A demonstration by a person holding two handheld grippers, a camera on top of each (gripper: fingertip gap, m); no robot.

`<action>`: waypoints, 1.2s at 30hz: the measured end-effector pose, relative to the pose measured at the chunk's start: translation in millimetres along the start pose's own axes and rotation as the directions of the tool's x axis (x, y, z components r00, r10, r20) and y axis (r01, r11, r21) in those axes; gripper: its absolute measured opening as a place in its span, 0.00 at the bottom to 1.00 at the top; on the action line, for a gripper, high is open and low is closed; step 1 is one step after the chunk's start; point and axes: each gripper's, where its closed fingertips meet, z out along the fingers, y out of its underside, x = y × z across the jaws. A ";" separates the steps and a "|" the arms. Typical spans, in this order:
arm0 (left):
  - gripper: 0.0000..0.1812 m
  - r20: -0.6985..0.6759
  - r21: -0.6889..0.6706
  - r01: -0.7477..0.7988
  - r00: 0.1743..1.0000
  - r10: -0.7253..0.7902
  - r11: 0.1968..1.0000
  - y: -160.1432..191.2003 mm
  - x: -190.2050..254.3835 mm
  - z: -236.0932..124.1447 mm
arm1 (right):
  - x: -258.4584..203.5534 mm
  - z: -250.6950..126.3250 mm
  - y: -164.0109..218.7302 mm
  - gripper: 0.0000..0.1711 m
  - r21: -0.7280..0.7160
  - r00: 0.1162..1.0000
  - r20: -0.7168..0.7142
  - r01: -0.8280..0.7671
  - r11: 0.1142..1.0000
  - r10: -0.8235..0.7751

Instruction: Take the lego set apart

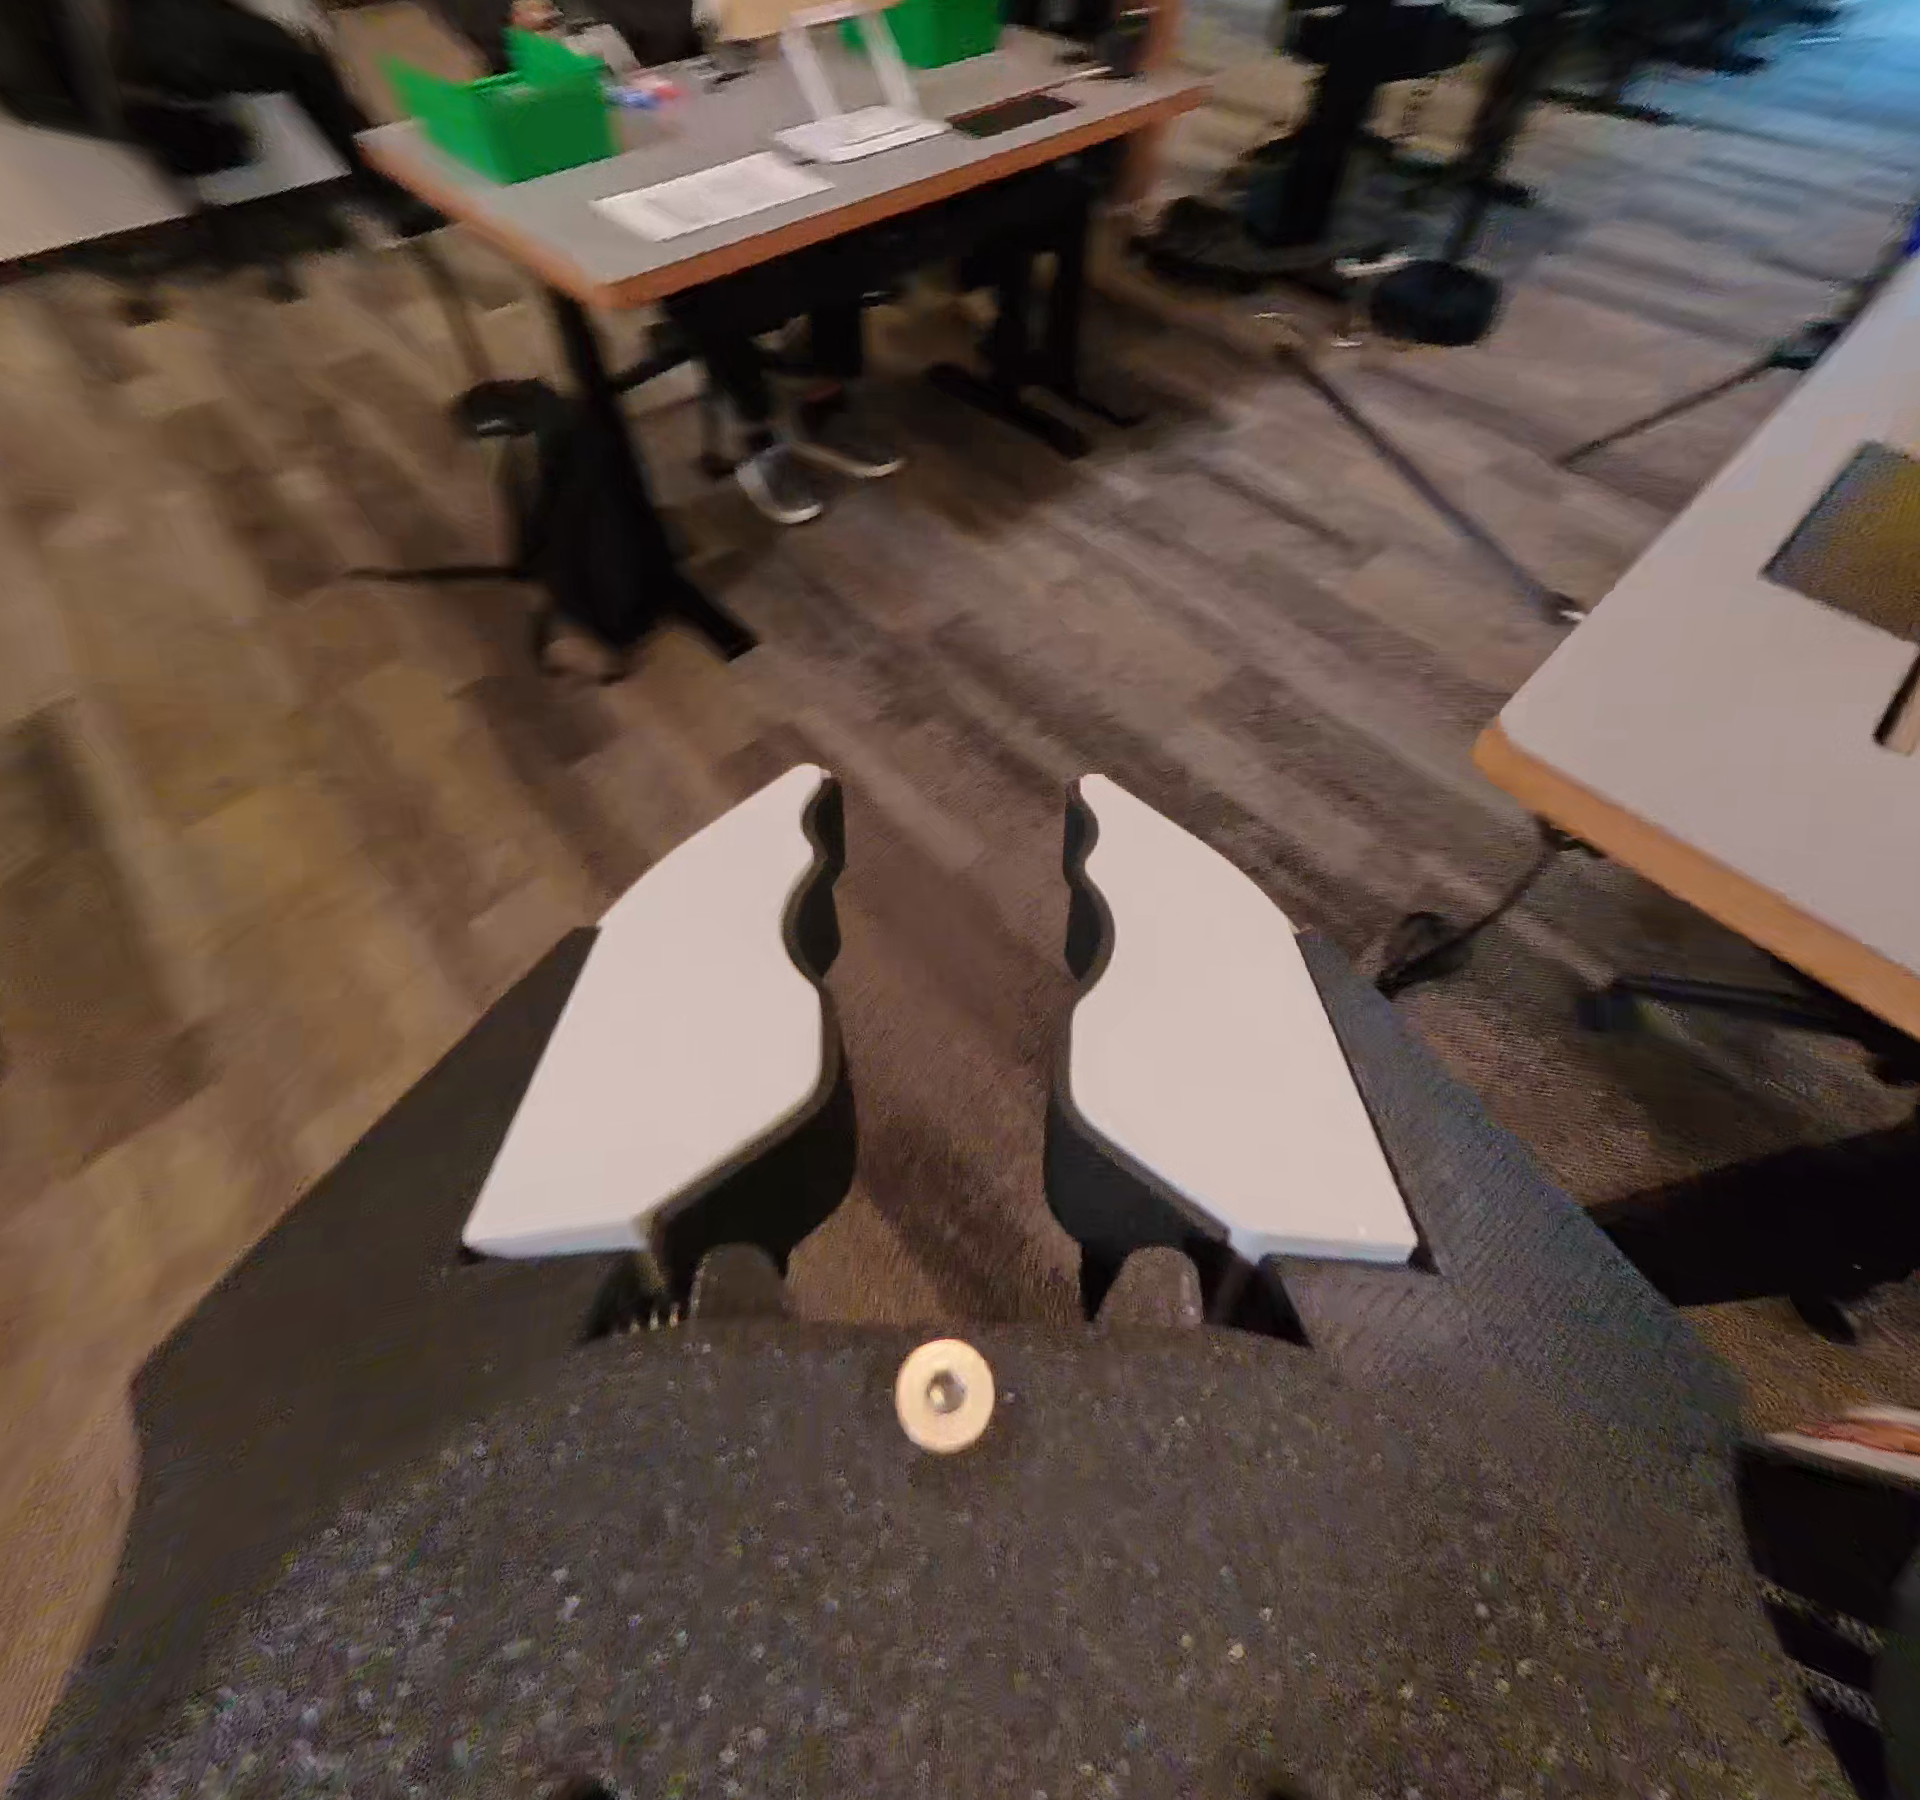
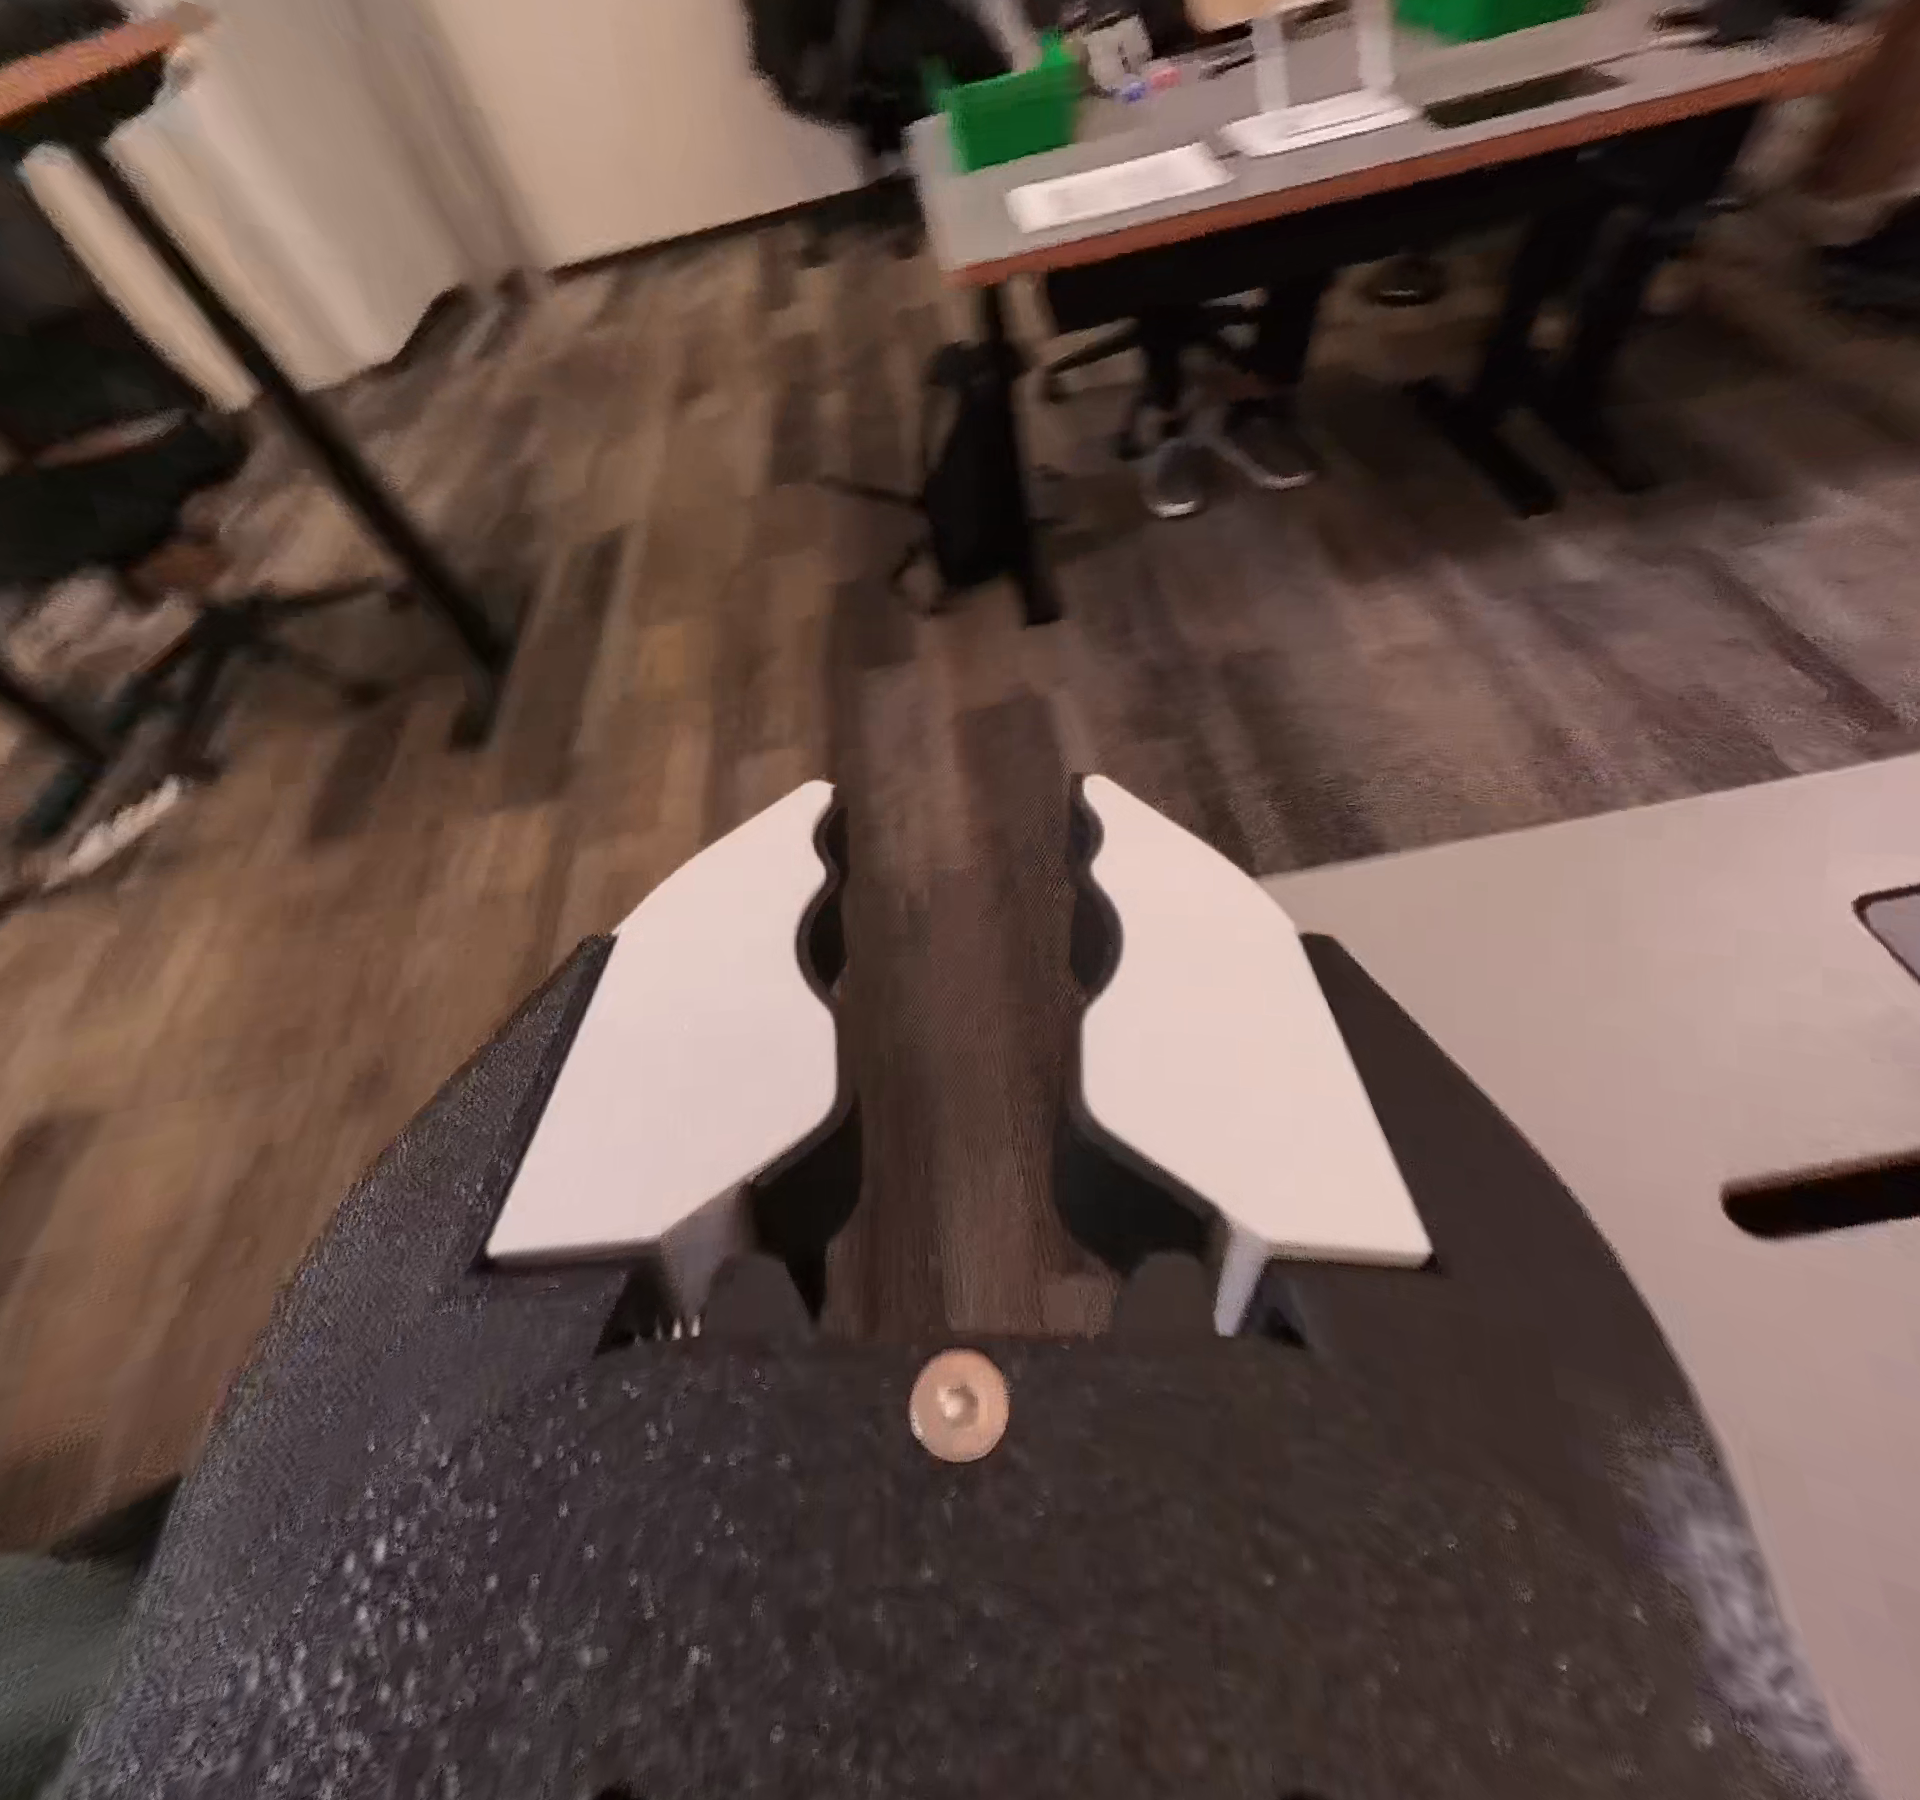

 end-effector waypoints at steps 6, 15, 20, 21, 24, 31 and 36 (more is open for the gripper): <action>0.24 -0.466 0.092 -0.142 0.869 0.169 0.986 -164.5 50.9 217.7 | 78.5 88.2 -58.5 0.23 0.051 0.952 -0.237 -0.186 0.981 0.193; 0.24 -0.596 0.119 -0.303 0.740 0.312 0.945 -233.1 125.6 513.8 | 288.6 282.6 -60.4 0.23 0.098 0.872 -0.421 -0.230 0.968 0.250; 0.24 -0.634 0.072 -0.355 0.705 0.318 0.932 -282.1 166.2 668.4 | 421.4 382.4 -168.8 0.24 0.140 0.879 -0.438 -0.142 0.980 0.190; 0.24 -0.642 0.075 -0.358 0.697 0.320 0.931 -297.8 177.2 701.4 | 448.9 392.3 -192.4 0.24 0.144 0.873 -0.457 -0.118 0.983 0.172; 0.25 -0.670 0.067 -0.317 0.689 0.278 0.946 -341.8 222.4 803.6 | 532.6 410.3 -244.4 0.24 0.159 0.841 -0.515 -0.094 0.983 0.164; 0.25 -0.807 0.036 -0.346 0.544 0.232 0.937 -345.4 407.4 1055.4 | 749.8 444.7 -226.1 0.24 0.052 0.720 -0.676 -0.169 0.984 0.159; 0.25 -0.868 0.015 -0.371 0.455 0.196 0.929 -366.6 581.1 1227.2 | 913.9 456.6 -229.2 0.23 -0.025 0.627 -0.760 -0.288 0.957 0.169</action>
